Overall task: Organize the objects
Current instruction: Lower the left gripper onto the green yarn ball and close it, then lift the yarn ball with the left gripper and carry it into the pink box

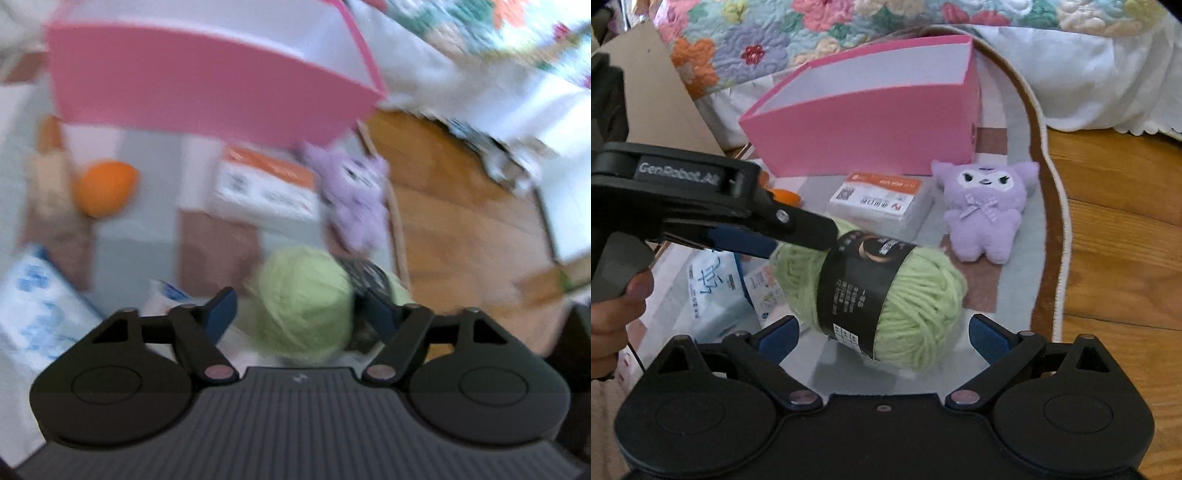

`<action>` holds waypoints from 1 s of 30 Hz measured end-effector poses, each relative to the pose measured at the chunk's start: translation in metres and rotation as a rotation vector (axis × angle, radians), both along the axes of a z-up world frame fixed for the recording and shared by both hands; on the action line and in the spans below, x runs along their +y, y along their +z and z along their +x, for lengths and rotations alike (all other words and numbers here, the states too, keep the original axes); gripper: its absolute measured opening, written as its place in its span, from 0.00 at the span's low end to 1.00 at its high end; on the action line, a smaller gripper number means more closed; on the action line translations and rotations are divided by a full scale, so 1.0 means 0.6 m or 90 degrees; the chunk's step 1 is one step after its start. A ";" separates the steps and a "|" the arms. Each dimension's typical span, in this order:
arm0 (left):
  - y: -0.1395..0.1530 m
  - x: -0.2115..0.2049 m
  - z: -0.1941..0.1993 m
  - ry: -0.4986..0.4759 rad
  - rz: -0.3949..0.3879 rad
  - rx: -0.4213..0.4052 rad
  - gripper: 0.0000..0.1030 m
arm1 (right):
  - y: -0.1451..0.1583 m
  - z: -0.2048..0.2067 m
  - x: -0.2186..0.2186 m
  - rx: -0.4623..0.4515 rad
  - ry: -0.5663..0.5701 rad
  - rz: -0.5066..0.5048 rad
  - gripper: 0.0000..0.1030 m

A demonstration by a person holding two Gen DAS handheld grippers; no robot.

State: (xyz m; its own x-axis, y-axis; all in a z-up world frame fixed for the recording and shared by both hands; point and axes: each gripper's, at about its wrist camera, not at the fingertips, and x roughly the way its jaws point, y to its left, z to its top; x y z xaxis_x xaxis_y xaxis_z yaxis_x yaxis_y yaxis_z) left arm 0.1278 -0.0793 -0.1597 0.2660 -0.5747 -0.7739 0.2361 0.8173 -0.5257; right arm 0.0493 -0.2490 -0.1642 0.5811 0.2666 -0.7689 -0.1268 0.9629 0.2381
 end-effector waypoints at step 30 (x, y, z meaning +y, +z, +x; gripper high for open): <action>0.343 0.058 0.089 0.064 -0.015 -0.242 0.60 | 0.320 0.125 0.049 -0.218 0.151 -0.085 0.83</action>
State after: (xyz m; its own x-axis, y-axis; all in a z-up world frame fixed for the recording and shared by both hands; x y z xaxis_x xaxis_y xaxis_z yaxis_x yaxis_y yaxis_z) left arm 0.1809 -0.0445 0.0463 0.5874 -0.5477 -0.5958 0.3367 0.8349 -0.4355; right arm 0.1244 -0.2194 0.0279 0.7427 0.3354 -0.5796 -0.3985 0.9170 0.0200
